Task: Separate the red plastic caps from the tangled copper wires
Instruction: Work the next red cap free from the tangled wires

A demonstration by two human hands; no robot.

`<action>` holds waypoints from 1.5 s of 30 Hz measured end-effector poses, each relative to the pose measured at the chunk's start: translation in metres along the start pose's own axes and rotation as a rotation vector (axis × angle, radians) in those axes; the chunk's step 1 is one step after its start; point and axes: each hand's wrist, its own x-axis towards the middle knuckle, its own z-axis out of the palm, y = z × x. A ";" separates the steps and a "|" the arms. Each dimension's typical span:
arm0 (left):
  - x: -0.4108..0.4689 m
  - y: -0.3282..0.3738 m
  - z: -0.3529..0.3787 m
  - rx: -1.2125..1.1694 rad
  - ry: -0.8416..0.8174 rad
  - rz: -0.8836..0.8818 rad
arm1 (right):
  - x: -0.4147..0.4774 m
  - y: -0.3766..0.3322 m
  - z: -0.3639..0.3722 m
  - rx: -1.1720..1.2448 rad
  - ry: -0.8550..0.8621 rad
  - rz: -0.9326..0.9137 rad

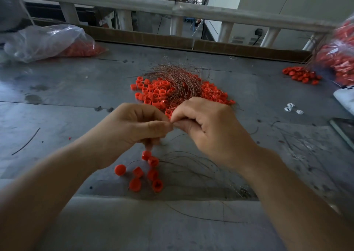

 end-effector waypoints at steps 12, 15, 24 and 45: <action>0.001 -0.002 0.001 0.035 0.259 0.223 | -0.001 0.002 -0.013 0.230 0.218 0.180; 0.001 -0.001 0.001 0.095 0.249 0.247 | -0.001 -0.001 -0.008 0.244 0.175 0.172; 0.000 0.000 0.003 0.017 0.230 0.217 | -0.001 0.000 -0.003 0.211 0.146 0.150; -0.002 -0.001 0.001 -0.117 0.138 0.183 | -0.002 0.002 -0.008 0.235 0.252 0.193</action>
